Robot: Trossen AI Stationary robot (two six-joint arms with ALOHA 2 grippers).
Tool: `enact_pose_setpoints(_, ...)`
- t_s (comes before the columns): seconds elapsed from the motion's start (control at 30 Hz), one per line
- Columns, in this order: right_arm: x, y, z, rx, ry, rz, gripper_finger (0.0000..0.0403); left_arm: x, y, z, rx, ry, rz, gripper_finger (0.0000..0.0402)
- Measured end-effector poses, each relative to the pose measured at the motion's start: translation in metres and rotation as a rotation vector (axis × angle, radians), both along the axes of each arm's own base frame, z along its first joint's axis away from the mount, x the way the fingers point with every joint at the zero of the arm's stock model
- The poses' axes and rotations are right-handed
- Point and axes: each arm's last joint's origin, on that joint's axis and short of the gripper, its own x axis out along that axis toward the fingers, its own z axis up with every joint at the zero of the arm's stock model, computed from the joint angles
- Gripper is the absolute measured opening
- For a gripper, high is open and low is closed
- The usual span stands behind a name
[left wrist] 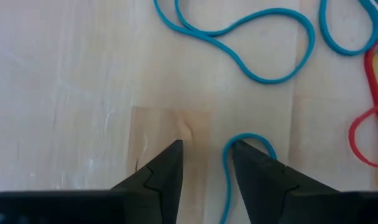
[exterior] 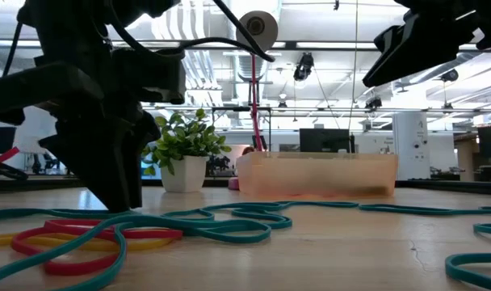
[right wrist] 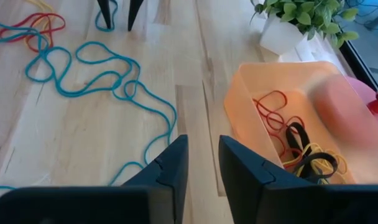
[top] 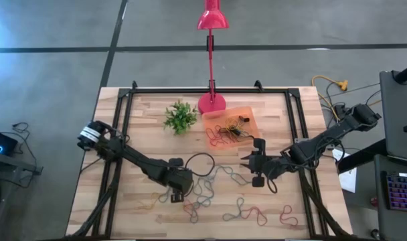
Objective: Pick and place rubber bands into bin
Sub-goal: Put the blue rubberband into the orange container
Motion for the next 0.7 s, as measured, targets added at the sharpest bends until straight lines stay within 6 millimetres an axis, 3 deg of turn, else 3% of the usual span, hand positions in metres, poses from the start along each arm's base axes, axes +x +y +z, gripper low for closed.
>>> enact_pose_setpoints(0.13,0.000,0.000,0.000,0.000,0.000,0.000,0.0072,-0.004,0.002,-0.006,-0.018,-0.017,-0.005,0.0092)
enact_pose_setpoints(0.33,0.000,0.000,0.000,-0.006,0.001,0.004,0.0071,-0.004,0.001,-0.008,-0.037,-0.031,-0.025,0.0012)
enact_pose_setpoints(0.7,0.000,0.000,0.000,-0.005,0.000,0.004,0.0066,-0.001,0.006,0.004,0.109,-0.142,0.017,0.0000)
